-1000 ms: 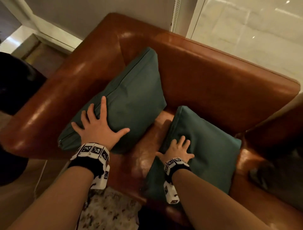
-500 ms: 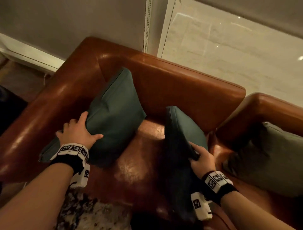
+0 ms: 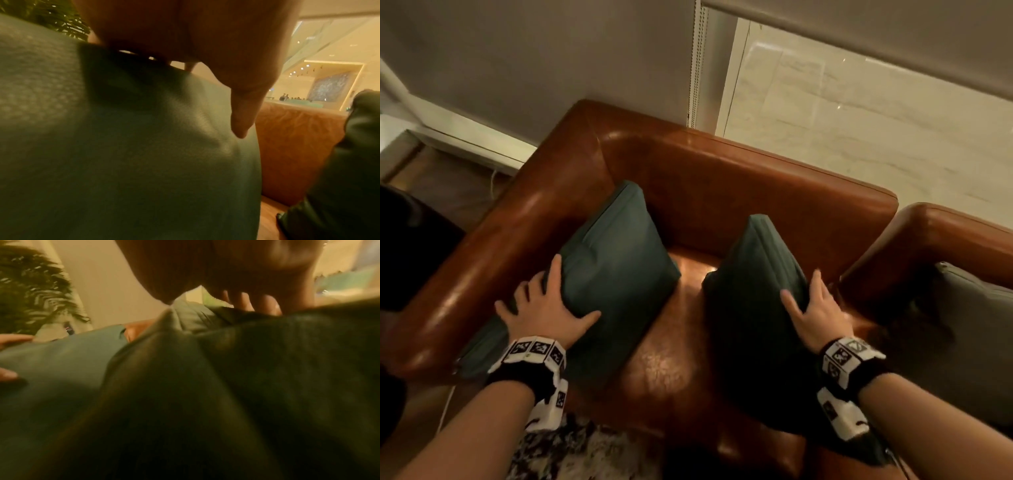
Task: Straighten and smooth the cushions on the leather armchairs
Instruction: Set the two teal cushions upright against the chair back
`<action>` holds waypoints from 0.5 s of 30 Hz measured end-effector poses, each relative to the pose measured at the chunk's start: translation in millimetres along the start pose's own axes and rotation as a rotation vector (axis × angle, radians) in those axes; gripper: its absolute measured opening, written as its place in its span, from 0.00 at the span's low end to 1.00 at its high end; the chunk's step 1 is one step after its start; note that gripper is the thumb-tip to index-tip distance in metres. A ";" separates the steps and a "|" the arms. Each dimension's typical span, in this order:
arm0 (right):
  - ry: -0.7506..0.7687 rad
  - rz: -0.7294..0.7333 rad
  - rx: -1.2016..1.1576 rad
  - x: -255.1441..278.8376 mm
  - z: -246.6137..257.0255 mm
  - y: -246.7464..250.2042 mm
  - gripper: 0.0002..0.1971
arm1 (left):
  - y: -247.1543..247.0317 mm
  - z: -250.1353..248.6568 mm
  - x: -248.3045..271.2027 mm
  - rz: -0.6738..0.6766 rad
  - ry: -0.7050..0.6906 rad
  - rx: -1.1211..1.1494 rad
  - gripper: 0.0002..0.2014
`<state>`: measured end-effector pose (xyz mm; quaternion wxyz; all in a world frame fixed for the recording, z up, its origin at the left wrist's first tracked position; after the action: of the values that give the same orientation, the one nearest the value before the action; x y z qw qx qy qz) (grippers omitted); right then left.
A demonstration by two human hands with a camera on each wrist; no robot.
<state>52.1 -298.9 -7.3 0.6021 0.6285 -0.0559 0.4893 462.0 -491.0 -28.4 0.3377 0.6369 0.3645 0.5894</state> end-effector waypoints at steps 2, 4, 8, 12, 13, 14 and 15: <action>-0.077 0.001 0.053 10.1 0.8 -12.4 0.56 | 2.6 -3.6 1.1 -0.005 0.045 0.061 0.63; -0.001 -0.064 0.058 9.8 7.8 -16.4 0.45 | 2.3 -4.8 -1.8 0.013 0.075 0.056 0.61; 0.308 -0.115 0.051 -1.3 22.7 3.4 0.12 | -0.6 -3.7 -8.2 0.041 0.030 0.042 0.49; 0.484 -0.034 0.115 -18.8 16.6 43.2 0.11 | 12.2 1.4 -11.3 -0.015 0.045 0.044 0.43; 0.534 0.004 0.167 -24.1 20.3 54.8 0.11 | 13.7 3.9 -12.2 -0.018 0.058 0.057 0.43; 0.569 0.042 0.241 -31.7 27.1 65.0 0.12 | 13.0 6.6 -13.0 -0.011 0.073 0.070 0.44; 0.572 0.070 0.324 -42.8 35.9 75.2 0.14 | 11.5 7.8 -14.5 0.003 0.086 0.073 0.46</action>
<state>0.2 -370.5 23.6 0.4685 0.5511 0.1724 0.6686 470.0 -509.4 -26.5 0.2974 0.6233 0.3989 0.6033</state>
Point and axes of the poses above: each hand's wrist, its own x-axis away from the middle knuckle, its own y-axis out of the back of the hand, z = x × y, the point moved 3 cm from there along -x, towards the middle knuckle, and after that the axes turned 12 degrees about z, right-handed, at the moved point
